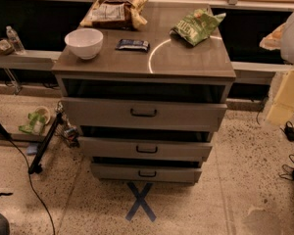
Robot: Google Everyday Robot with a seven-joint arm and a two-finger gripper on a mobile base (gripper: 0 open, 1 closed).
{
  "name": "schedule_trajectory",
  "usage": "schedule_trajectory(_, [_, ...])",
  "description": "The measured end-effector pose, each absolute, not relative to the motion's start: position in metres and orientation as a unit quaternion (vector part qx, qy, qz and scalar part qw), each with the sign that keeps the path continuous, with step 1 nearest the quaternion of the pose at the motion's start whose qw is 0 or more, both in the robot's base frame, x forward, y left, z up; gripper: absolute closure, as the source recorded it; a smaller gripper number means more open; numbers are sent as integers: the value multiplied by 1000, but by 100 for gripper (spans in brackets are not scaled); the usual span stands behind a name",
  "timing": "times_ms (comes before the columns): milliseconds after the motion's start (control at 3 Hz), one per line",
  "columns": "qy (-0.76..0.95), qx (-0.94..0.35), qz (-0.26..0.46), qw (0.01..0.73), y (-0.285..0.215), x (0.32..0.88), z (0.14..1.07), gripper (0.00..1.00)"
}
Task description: Place green jalapeno chip bag into white bowl
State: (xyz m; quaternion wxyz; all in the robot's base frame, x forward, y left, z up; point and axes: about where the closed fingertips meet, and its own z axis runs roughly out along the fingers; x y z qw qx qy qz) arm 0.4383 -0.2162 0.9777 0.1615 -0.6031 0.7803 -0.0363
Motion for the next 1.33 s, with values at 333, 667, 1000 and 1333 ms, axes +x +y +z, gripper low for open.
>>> schedule_trajectory(333, [780, -603, -36, 162, -216, 438, 978, 0])
schedule_trajectory(667, [792, -576, -24, 201, -220, 452, 980, 0])
schedule_trajectory(1000, [812, -516, 1, 273, -234, 494, 985, 0])
schedule_trajectory(1333, [817, -448, 29, 363, -244, 567, 986, 0])
